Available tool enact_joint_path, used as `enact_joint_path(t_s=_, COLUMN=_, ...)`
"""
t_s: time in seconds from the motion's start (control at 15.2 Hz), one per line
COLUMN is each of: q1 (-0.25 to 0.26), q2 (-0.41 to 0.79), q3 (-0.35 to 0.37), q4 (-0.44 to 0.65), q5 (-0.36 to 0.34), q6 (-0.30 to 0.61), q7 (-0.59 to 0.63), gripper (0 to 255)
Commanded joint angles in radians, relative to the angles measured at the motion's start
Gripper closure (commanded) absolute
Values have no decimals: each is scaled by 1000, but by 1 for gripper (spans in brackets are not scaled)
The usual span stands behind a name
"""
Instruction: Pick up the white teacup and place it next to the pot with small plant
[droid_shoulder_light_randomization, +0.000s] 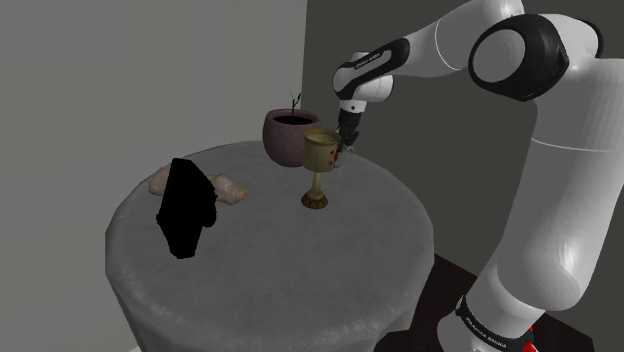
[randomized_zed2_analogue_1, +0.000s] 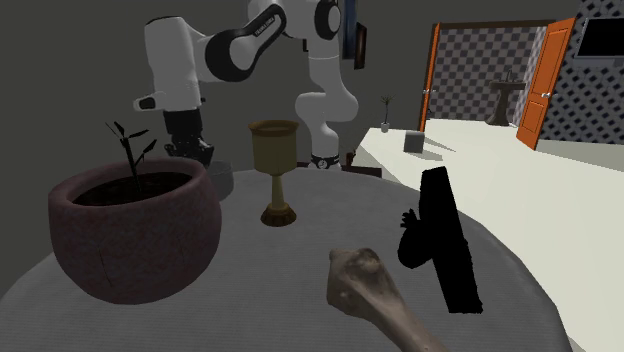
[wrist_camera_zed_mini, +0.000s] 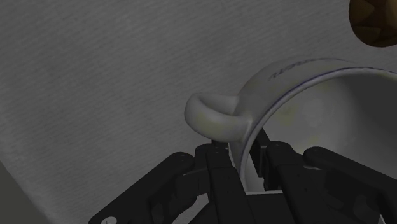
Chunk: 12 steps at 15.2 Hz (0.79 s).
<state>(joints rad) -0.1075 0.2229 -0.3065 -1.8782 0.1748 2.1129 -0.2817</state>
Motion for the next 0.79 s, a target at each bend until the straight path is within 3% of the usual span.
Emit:
enact_joint_path(t_s=0.0, q1=-2, q2=10, q3=1, q4=-13, q5=6, q6=24, q7=-7, gripper=255)
enact_joint_path(t_s=0.73, q1=-7, q2=62, q3=10, q4=-60, q5=35, q6=117, q7=-32, gripper=255)
